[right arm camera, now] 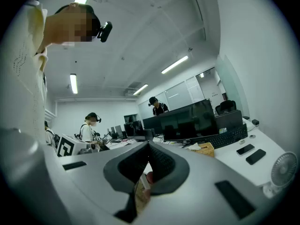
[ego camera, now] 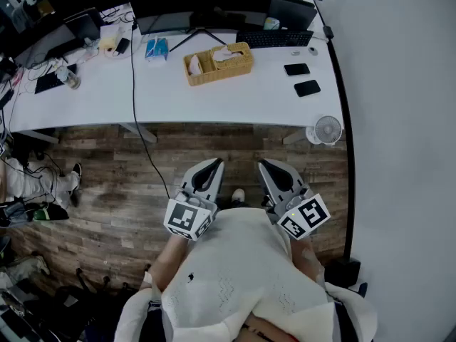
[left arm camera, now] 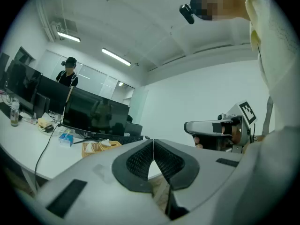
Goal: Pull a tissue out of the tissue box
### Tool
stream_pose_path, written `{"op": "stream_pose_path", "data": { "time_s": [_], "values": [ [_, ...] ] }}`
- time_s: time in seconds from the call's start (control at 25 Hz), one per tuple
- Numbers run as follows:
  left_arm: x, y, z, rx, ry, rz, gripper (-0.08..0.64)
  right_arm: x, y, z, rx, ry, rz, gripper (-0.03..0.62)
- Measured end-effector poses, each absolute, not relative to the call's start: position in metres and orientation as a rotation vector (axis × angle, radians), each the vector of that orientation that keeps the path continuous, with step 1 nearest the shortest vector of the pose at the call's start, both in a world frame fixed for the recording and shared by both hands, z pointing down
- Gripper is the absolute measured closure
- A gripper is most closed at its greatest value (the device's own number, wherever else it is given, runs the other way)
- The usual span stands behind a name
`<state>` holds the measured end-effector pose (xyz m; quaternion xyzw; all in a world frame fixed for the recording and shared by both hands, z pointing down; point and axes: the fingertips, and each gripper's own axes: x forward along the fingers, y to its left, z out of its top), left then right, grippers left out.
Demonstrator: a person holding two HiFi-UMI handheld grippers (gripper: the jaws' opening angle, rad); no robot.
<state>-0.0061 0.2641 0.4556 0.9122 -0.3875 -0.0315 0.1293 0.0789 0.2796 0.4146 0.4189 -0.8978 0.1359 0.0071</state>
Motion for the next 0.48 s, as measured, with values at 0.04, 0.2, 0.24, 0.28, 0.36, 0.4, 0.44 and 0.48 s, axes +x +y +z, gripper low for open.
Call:
{"op": "stream_pose_path", "data": {
  "time_s": [0.04, 0.2, 0.24, 0.28, 0.36, 0.4, 0.44, 0.48],
  "values": [
    [-0.008, 0.264, 0.456, 2.660, -1.130, -0.082, 0.545, 0.078, 0.279, 0.416, 1.314, -2.806, 0.425, 0.592],
    [-0.020, 0.265, 0.459, 2.677, -1.140, -0.063, 0.545, 0.069, 0.282, 0.423, 1.332, -2.818, 0.452, 0.592],
    [-0.024, 0.266, 0.460, 2.678, -1.142, -0.061, 0.545, 0.065, 0.283, 0.423, 1.334, -2.825, 0.459, 0.592],
    [-0.029, 0.267, 0.460, 2.678, -1.146, -0.059, 0.545, 0.061, 0.284, 0.423, 1.334, -2.831, 0.459, 0.592],
    [-0.039, 0.267, 0.462, 2.674, -1.158, -0.056, 0.545, 0.049, 0.285, 0.423, 1.318, -2.837, 0.440, 0.592],
    [-0.043, 0.266, 0.464, 2.668, -1.165, -0.056, 0.545, 0.044, 0.285, 0.424, 1.305, -2.838, 0.428, 0.592],
    [-0.047, 0.266, 0.465, 2.663, -1.172, -0.057, 0.545, 0.038, 0.286, 0.424, 1.292, -2.840, 0.418, 0.592],
    [-0.049, 0.265, 0.465, 2.659, -1.177, -0.059, 0.545, 0.035, 0.286, 0.425, 1.280, -2.842, 0.413, 0.592]
  ]
}}
